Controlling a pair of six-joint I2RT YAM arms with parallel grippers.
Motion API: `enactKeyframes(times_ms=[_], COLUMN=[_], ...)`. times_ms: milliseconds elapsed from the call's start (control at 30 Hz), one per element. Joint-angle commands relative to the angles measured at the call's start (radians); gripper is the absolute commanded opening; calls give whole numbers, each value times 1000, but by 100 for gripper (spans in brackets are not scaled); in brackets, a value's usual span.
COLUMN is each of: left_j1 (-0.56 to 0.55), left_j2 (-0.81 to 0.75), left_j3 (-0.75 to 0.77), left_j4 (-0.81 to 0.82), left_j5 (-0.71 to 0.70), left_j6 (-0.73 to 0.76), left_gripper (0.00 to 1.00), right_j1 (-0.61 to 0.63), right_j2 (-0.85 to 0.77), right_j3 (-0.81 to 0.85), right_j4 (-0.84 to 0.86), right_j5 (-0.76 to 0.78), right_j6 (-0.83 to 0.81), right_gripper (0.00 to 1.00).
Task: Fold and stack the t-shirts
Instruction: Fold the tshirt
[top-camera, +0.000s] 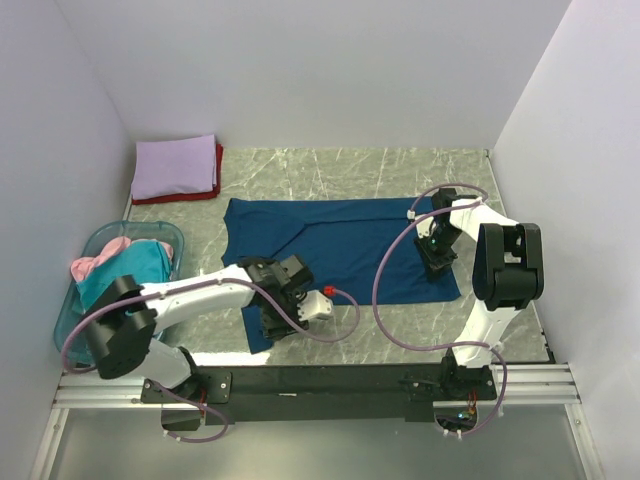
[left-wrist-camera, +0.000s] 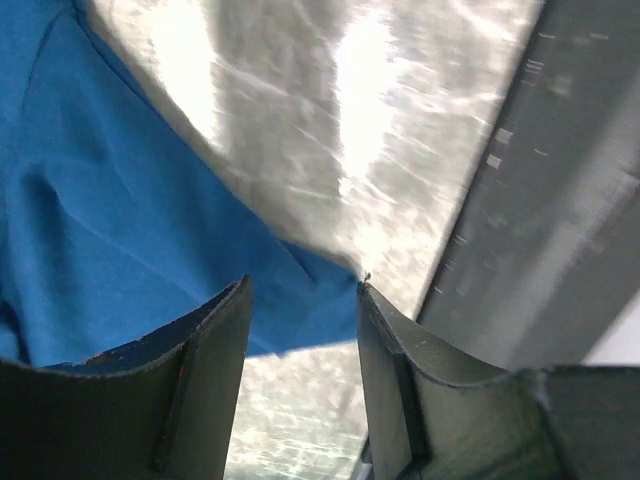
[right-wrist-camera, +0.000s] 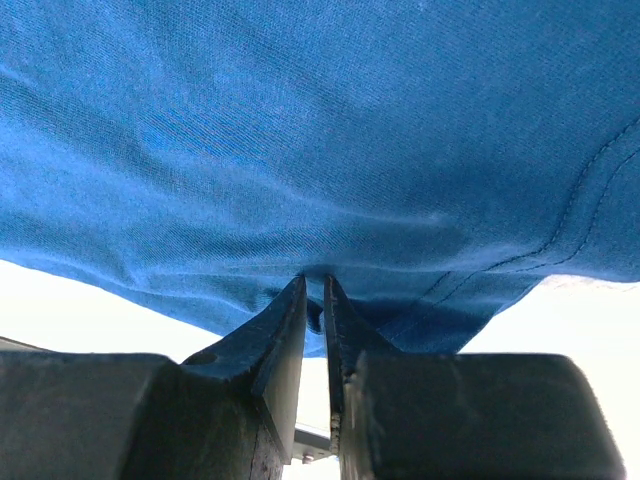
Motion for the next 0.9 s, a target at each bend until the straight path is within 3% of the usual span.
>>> enactKeyframes(times_ms=[0, 300, 433, 467, 767, 800, 833, 867], left_j1=[-34, -34, -36, -36, -30, -24, -22, -19], left_j2=[50, 178, 172, 164, 123, 127, 127, 127], left_j3=[-1, 16, 44, 50, 87, 88, 91, 93], left_j4=[105, 162, 137, 125, 15, 15, 12, 11], left_j5=[-130, -184, -146, -135, -32, -15, -8, -5], left_j6=[-61, -57, -55, -51, -23, -18, -15, -18], left_gripper=[52, 50, 31, 30, 36, 33, 18, 12], right_j1=[-8, -11, -15, -17, -17, -17, -17, -17], right_j2=[-7, -10, -10, -8, -16, -19, -20, -22], right_j3=[34, 25, 25, 24, 22, 22, 22, 22], right_j4=[-17, -12, -15, -15, -23, -22, -23, -23], right_j5=[-8, -2, 0, 0, -5, -3, 0, 0], right_j6=[7, 1, -5, -6, -16, -19, -19, -19], right_gripper=[20, 20, 20, 20, 20, 20, 20, 20])
